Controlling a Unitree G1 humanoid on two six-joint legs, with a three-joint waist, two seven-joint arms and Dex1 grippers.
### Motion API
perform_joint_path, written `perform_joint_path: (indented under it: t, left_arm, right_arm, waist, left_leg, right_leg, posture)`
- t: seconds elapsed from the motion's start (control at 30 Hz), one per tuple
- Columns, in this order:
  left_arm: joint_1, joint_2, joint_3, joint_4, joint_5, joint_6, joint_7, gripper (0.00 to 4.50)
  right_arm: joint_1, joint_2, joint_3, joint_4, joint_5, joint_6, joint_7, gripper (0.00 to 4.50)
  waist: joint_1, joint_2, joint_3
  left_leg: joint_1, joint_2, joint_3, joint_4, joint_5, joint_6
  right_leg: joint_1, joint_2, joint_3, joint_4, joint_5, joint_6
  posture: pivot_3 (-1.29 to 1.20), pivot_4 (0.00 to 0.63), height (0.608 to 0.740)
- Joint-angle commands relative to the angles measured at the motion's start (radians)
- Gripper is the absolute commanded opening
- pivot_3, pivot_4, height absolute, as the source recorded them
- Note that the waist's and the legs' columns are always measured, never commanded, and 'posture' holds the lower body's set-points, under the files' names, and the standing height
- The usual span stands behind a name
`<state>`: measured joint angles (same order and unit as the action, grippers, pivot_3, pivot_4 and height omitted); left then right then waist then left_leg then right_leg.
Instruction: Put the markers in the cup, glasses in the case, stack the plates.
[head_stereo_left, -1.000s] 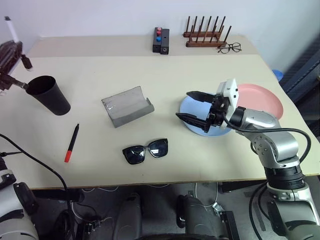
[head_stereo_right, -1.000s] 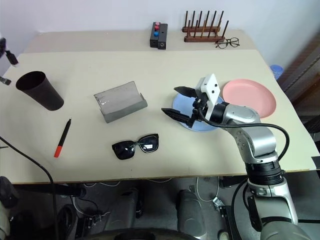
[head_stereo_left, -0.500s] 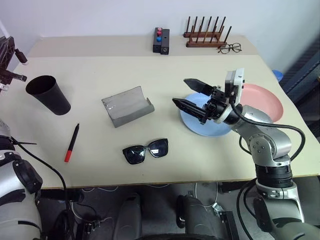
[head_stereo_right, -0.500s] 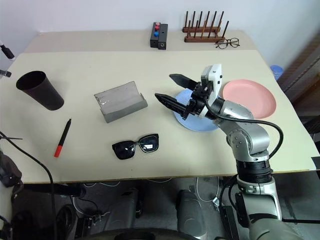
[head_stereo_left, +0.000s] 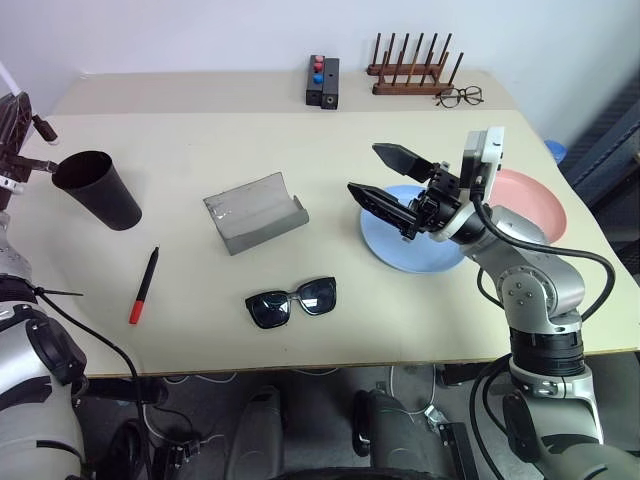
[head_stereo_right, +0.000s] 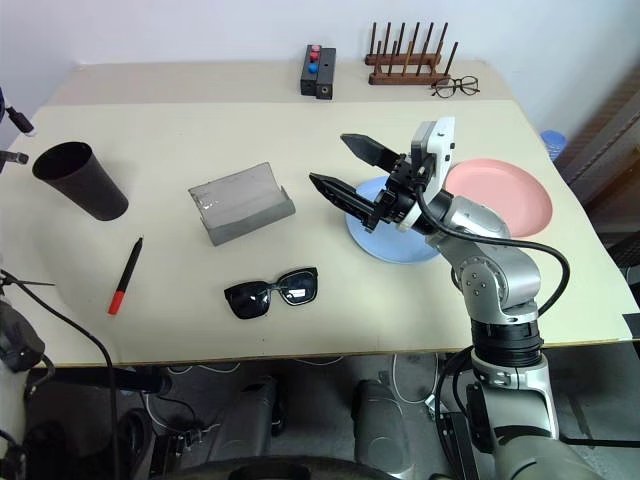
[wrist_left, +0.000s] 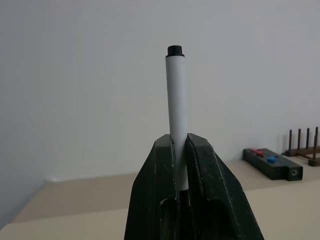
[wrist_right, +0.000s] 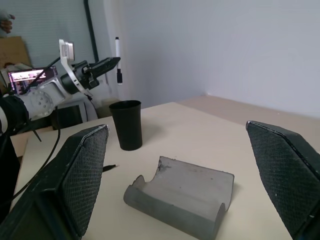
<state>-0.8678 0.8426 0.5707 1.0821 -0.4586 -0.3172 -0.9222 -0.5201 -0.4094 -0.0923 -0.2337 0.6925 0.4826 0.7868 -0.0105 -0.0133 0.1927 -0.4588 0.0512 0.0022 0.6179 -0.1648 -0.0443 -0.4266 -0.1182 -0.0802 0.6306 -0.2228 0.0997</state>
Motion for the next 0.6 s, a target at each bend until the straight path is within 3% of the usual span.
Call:
perform_joint_path:
  t: [0.03,0.6]
  left_arm:
    - [-0.004,0.004,0.015,0.005,-0.010,-0.029,0.006,0.01]
    - [0.058,-0.041,0.000,0.034,0.012,-0.051,0.050,0.01]
  right_arm:
    - [-0.017,-0.008,-0.017,-0.045,0.011,-0.013,-0.004,4.50]
    - [-0.004,-0.033,-0.011,-0.052,-0.018,-0.020,-0.013,4.50]
  waist:
    - [0.000,0.000,0.000]
    - [0.000,0.000,0.000]
  left_leg:
    - [0.000,0.000,0.000,0.000,0.000,0.000]
    - [0.000,0.000,0.000,0.000,0.000,0.000]
  right_leg:
    - [0.000,0.000,0.000,0.000,0.000,0.000]
    - [0.000,0.000,0.000,0.000,0.000,0.000]
  posture:
    - [0.00,0.150,0.740]
    - [0.00,0.150,0.740]
